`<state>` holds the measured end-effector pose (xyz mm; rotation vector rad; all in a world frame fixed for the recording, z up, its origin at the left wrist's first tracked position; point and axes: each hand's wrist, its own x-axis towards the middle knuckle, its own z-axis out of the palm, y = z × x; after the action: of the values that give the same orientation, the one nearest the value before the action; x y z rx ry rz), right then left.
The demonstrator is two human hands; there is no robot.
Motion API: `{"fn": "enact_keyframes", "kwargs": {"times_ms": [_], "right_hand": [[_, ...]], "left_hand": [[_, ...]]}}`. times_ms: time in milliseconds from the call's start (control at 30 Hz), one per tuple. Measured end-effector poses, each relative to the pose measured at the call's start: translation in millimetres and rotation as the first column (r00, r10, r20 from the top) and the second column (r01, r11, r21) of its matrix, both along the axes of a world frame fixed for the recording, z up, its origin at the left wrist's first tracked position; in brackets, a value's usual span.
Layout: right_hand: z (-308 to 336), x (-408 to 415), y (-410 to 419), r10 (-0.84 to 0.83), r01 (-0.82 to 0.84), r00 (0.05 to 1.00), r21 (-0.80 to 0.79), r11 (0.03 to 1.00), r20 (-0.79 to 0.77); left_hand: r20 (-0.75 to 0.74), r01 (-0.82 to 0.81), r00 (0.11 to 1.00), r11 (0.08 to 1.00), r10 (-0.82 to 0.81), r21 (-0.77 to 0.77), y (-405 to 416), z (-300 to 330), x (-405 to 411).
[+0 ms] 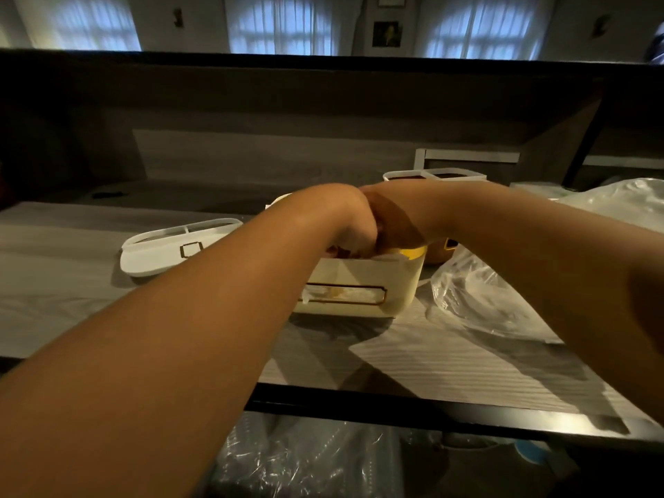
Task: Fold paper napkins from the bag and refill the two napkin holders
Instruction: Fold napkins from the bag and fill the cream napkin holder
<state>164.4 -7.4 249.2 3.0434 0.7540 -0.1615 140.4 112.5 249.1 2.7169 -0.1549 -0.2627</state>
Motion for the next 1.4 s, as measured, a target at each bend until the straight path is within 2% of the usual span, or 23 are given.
{"fn": "enact_keyframes", "kwargs": {"times_ms": [100,200,300,467,600,800,867,933,1000,1033,1133,1267,1400], "right_hand": [[-4,-4,1,-0.008,0.010,0.998,-0.035,0.999,0.055],[1,-4,-5,-0.008,0.004,0.985,0.025,1.000,0.172],[13,-13,-5,-0.007,0.010,0.980,-0.013,1.000,0.196],[15,-14,6,-0.047,0.031,0.995,-0.163,0.986,-0.093],[8,-5,12,-0.073,0.039,0.990,-0.265,0.963,-0.117],[3,0,17,-0.101,0.053,0.983,-0.288,0.956,-0.156],[10,-1,17,-0.135,0.081,0.972,-0.264,0.961,-0.193],[21,-1,15,-0.155,0.117,0.965,-0.184,0.976,-0.209],[29,0,17,-0.139,0.122,0.976,-0.106,0.987,-0.168],[31,2,19,-0.126,0.113,0.982,-0.096,0.989,-0.143],[22,7,29,-0.114,0.096,0.987,-0.150,0.984,-0.114],[7,13,38,-0.117,0.092,0.976,-0.140,0.986,-0.182],[3,15,43,-0.109,0.085,0.977,-0.135,0.987,-0.181]], "left_hand": [[-0.034,0.019,0.999,0.999,-0.018,0.038,1,0,5],[-0.042,0.018,0.999,1.000,-0.017,0.013,9,8,5],[-0.027,0.035,0.999,0.999,-0.034,0.021,19,18,3],[-0.098,0.078,0.992,0.996,-0.074,0.038,21,19,-1],[-0.135,0.116,0.986,0.988,-0.102,0.099,12,12,0],[-0.183,0.132,0.976,0.989,-0.119,0.062,12,8,-2],[-0.143,0.116,0.982,0.992,-0.120,-0.040,20,13,-4],[-0.005,0.083,0.996,0.989,-0.084,-0.124,32,21,-2],[0.157,0.056,0.986,0.997,-0.048,-0.044,45,22,2],[0.183,0.036,0.982,0.999,-0.041,0.029,51,20,4],[0.083,0.010,0.996,0.979,-0.027,0.202,63,5,7],[0.089,0.040,0.994,0.960,-0.067,0.277,62,-5,6],[0.040,0.094,0.992,0.913,-0.119,0.397,52,-4,6]]}}
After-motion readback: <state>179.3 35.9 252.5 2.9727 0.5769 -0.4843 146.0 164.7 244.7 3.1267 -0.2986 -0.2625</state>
